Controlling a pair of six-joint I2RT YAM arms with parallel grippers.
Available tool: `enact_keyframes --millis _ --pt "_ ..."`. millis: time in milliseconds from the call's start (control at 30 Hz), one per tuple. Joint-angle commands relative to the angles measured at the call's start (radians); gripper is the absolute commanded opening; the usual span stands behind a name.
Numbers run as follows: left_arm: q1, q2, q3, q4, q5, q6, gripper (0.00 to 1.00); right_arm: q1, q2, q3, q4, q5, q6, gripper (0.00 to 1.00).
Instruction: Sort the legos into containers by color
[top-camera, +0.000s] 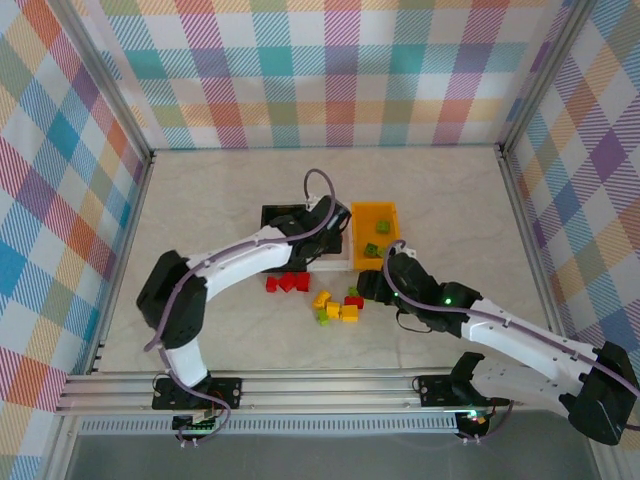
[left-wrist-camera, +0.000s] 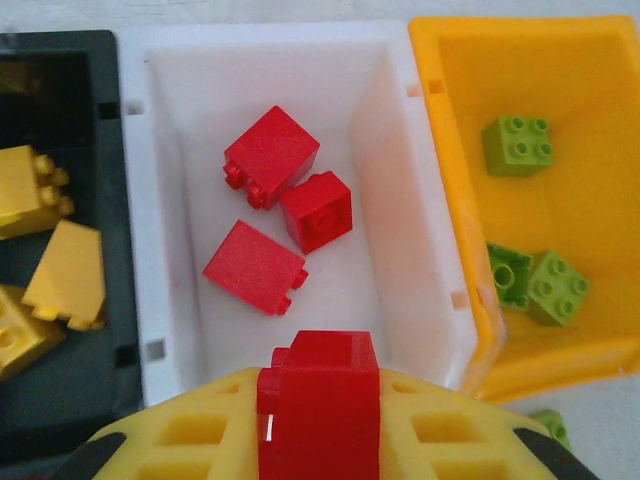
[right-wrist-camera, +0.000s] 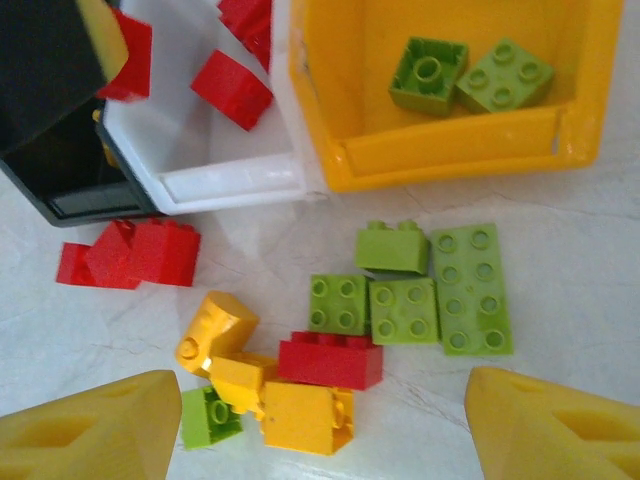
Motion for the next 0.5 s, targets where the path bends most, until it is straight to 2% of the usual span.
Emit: enact_keyframes --millis 0,67,233,333,433,467 --pt "0.022 0.073 0.091 -0.030 0.013 0.025 0.30 0.004 -0.020 -0.036 -0.015 0.001 0.044 0.76" --pt "0.025 0.102 0.138 -0.042 0.022 0.028 0.35 0.004 -0.010 -0.048 -0.015 -0.015 0.059 0.76" --pt "0.023 0.081 0.201 -0.039 0.087 0.019 0.72 0.004 0.034 -0.055 -0.025 -0.028 0.080 0.76" --pt "0.008 0.005 0.186 -0.029 0.117 0.011 0.88 0.003 0.061 -0.043 -0.024 -0.016 0.082 0.76" --pt "-0.033 -0.124 0.093 0.009 0.124 0.011 1.00 -0.011 0.106 -0.024 -0.022 0.008 0.074 0.78" --pt "-0.053 -0.178 0.049 0.022 0.125 0.009 1.00 -0.025 0.128 -0.018 -0.014 0.002 0.068 0.79"
